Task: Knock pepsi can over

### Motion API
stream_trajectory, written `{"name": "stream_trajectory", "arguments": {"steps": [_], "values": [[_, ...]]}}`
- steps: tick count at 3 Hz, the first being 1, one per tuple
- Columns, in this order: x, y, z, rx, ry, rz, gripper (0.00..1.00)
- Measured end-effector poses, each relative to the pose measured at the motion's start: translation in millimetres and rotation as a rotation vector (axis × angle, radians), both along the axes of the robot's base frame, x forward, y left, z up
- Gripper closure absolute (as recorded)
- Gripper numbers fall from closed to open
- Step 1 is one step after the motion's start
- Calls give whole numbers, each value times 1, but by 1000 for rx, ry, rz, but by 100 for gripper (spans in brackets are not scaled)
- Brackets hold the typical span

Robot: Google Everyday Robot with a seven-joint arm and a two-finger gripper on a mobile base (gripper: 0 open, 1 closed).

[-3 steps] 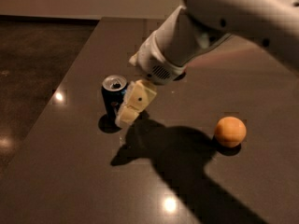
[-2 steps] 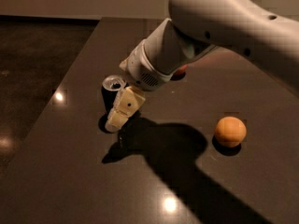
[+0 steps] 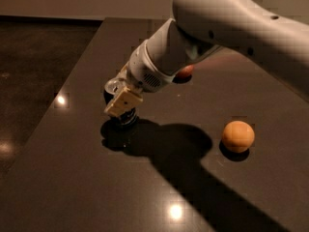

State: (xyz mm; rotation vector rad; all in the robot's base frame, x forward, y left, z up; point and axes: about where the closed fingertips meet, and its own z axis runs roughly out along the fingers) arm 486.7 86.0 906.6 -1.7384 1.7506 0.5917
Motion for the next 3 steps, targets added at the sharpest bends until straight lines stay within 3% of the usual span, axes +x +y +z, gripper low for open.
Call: {"name": "stream_trajectory", "arguments": {"steps": [1,2,3], "values": [[1,-13,32,-31,-12,10,87],[5,-35,41,-174,0,3,100],[2,-56,38,-346,-3,31,100]]}}
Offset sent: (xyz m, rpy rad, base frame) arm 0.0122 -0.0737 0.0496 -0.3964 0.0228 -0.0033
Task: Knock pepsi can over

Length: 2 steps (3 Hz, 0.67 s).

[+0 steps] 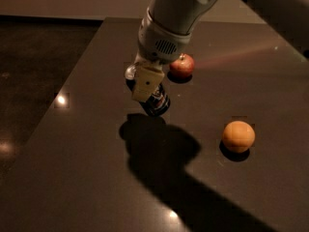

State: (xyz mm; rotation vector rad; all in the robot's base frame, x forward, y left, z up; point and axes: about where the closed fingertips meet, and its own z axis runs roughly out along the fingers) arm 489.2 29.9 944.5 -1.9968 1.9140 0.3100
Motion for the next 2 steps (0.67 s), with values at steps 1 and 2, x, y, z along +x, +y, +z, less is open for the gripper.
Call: {"name": "stream_trajectory", "arguments": {"steps": [1,2], "values": [[2,-11,-20,-169,24,45,100],[6,-13,-37,-256,44,75,98]]}}
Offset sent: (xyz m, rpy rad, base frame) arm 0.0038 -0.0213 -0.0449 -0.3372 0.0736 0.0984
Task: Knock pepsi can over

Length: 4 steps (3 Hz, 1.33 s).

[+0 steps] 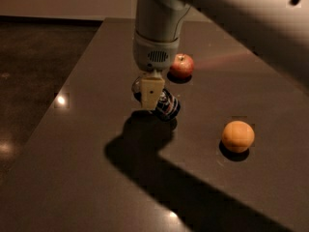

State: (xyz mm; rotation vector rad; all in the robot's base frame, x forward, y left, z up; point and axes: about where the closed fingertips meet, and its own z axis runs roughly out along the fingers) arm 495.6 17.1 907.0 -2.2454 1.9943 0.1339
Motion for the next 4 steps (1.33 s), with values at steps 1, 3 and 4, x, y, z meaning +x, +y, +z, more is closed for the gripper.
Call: {"name": "stream_trajectory", "arguments": {"steps": [1,3,4], "values": [[5,0,-13,-42,17,15,75],[6,-7,-35,-111,32,45,14],[9,-4,-34,-98,17,43,0]]}}
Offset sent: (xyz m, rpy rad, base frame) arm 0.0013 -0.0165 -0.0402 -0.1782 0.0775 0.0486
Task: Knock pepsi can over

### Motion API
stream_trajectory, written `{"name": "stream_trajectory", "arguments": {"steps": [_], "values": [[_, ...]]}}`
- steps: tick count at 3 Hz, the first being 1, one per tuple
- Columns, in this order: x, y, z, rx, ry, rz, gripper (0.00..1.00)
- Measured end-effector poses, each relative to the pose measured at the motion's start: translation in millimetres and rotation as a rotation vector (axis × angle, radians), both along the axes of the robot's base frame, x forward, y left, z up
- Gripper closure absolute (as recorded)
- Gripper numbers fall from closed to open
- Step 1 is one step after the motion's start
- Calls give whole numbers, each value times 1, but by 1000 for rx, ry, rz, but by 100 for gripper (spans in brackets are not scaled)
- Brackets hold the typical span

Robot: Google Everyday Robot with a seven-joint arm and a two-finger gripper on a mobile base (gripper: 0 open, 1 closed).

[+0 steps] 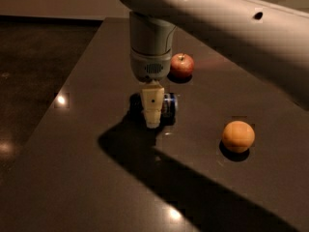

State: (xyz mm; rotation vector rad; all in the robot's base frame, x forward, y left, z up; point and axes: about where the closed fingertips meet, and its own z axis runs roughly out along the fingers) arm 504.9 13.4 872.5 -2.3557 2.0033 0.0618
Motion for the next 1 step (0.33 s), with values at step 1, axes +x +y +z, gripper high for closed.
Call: {"name": "stream_trajectory", "arguments": {"steps": [1], "values": [[0,0,0,0,0,0,0]]}}
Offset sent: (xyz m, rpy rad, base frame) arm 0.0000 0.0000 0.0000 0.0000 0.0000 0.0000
